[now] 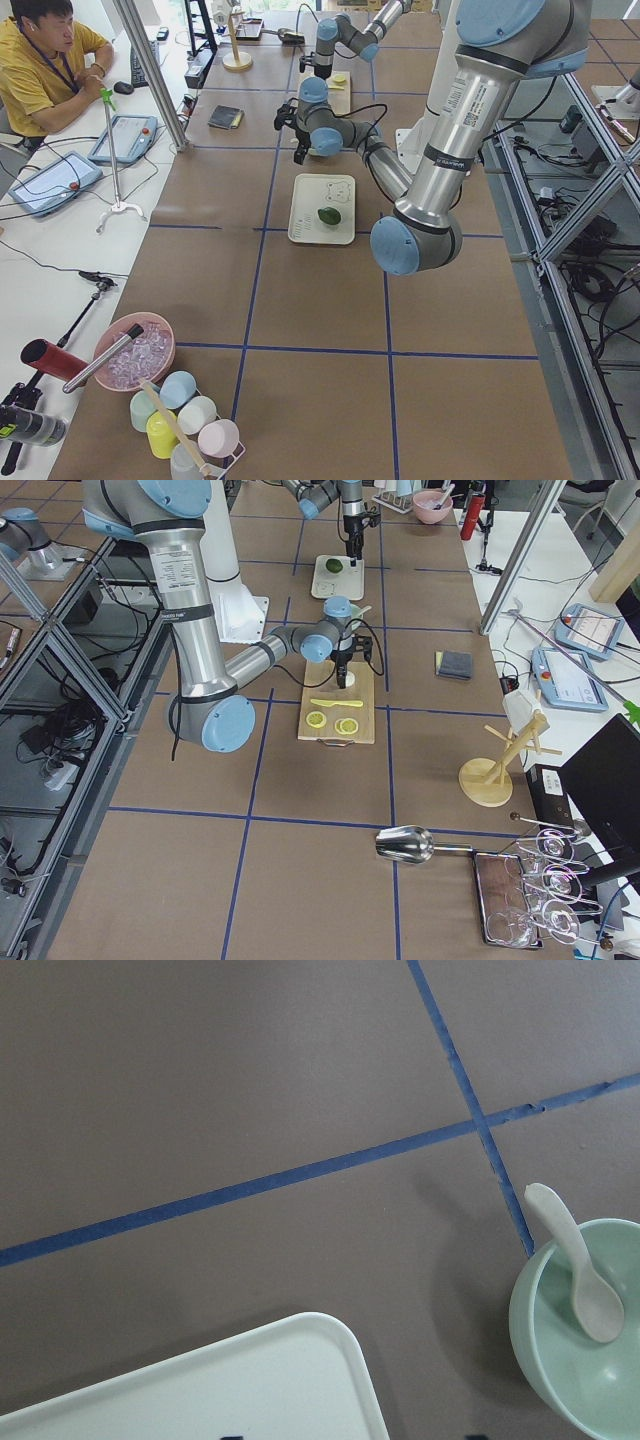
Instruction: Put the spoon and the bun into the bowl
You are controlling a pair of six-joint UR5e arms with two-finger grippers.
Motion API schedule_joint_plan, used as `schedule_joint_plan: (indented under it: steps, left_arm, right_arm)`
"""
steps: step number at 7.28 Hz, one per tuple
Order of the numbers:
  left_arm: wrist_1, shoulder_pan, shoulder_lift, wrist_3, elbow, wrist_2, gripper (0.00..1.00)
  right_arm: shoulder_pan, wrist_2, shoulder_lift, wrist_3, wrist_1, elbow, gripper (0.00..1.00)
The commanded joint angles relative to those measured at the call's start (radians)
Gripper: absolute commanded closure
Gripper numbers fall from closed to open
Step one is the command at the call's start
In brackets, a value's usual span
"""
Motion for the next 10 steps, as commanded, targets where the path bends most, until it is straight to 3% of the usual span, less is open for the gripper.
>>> schedule_joint_plan:
  steps: [1,4,8,10]
  left_arm:
    - [0.000,0.000,0.000,-0.001,0.001,0.001,0.20]
    - [0.000,-0.003,0.005,-0.001,-0.010,0.000,0.20]
    - [-0.002,-0.015,0.091,0.015,-0.093,-0.005,0.20]
    - [-0.003,-0.015,0.108,0.015,-0.096,-0.003,0.20]
  right_arm:
    - [-0.001,0.001,0.012,0.009,-0.003,0.001,0.47]
    - [-0.001,0.002,0.021,0.029,-0.004,0.038,0.46]
    - [-0.062,-0.015,0.245,0.272,-0.076,0.024,0.46]
    - [-0.161,-0.124,0.358,0.407,-0.078,-0.014,0.45]
